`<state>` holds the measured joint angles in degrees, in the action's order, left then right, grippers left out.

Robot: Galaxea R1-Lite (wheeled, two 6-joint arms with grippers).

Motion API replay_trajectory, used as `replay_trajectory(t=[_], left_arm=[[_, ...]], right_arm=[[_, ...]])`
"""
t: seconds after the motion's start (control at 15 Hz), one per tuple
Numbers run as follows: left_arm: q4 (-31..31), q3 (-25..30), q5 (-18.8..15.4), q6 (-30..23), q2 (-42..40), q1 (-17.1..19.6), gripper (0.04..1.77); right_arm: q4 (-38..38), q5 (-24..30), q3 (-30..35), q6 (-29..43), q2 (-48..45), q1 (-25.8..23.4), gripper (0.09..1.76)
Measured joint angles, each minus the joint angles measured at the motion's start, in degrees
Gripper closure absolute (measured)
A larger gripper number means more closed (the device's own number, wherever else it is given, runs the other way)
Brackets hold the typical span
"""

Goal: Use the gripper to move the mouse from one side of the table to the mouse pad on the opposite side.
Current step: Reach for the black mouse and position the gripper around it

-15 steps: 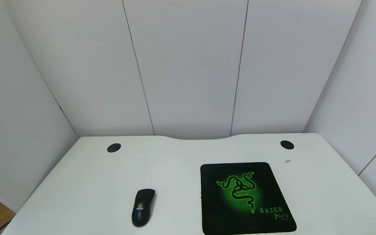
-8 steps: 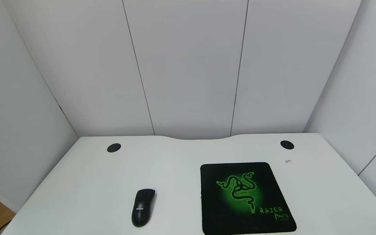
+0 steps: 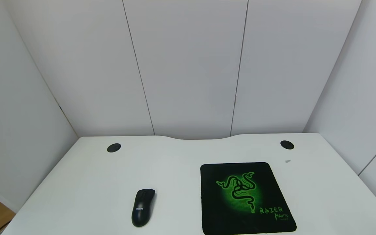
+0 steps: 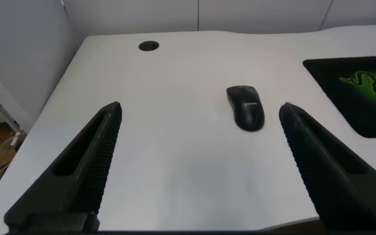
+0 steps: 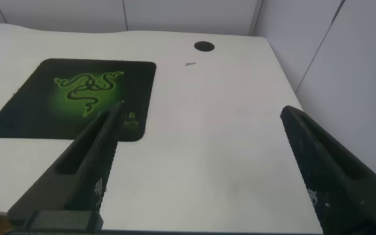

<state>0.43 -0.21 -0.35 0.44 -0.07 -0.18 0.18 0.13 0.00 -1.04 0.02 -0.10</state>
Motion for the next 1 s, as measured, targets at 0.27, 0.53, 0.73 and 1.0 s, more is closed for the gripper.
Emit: replay_trajectory(t=[0.27,0.53,0.73,1.0], left_arm=[[1.7,-3.5,-2.2,0.9,1.0,0.0,0.09],[5.4,-12.1,-3.1,0.9,7.5,-0.2,0.09],[5.9,-16.8,-2.8,0.8,14.7,-0.5,0.09],[12.6,-25.7,-3.0,0.8,25.8,-0.6,0.09]], right_arm=[[0.0,0.0,0.0,0.0,0.0,0.0,0.14],[0.0,0.0,0.0,0.0,0.0,0.0,0.14],[0.0,0.0,0.0,0.0,0.0,0.0,0.14],[0.0,0.0,0.0,0.0,0.0,0.0,0.14]])
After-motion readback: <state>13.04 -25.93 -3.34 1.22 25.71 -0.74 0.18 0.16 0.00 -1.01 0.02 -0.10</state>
